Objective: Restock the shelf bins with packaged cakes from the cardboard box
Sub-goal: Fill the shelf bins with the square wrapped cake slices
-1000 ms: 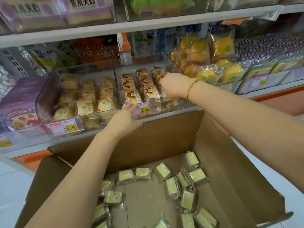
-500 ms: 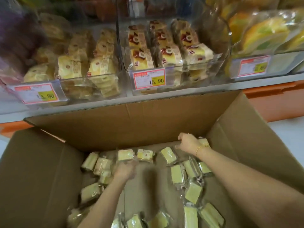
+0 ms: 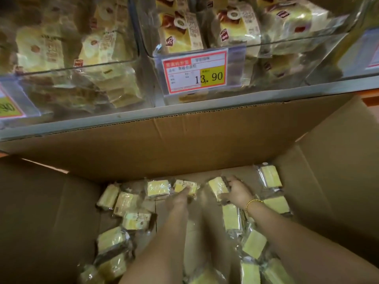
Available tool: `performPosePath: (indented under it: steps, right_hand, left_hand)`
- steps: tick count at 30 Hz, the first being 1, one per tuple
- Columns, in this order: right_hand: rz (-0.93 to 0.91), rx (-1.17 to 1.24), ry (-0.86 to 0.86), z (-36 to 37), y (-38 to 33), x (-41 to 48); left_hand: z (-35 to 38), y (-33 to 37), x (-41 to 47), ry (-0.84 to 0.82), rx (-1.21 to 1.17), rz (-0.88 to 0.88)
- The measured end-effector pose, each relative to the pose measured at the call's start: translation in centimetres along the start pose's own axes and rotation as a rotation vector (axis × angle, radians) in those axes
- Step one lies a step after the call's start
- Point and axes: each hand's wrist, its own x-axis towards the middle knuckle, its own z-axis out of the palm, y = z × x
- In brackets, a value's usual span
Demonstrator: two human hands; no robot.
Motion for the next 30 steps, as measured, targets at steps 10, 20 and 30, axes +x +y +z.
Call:
performPosePath:
  steps: [10, 20, 30]
  right_hand:
    - [-0.307, -0.278, 0.231, 0.1, -0.3, -0.4]
    - [-0.321, -0.298, -0.157, -5.2, 1.3, -0.9]
    - [0.007, -0.375, -0.177, -2.9, -1.1, 0.4]
  left_hand:
    - [0.1, -0.1, 2.2, -0.064, 0.007, 0.019]
    - [1.9, -0.3, 2.3, 0.002, 0.436, 0.246]
    - [0.5, -2.5, 1.8, -0.168, 0.477, 0.157]
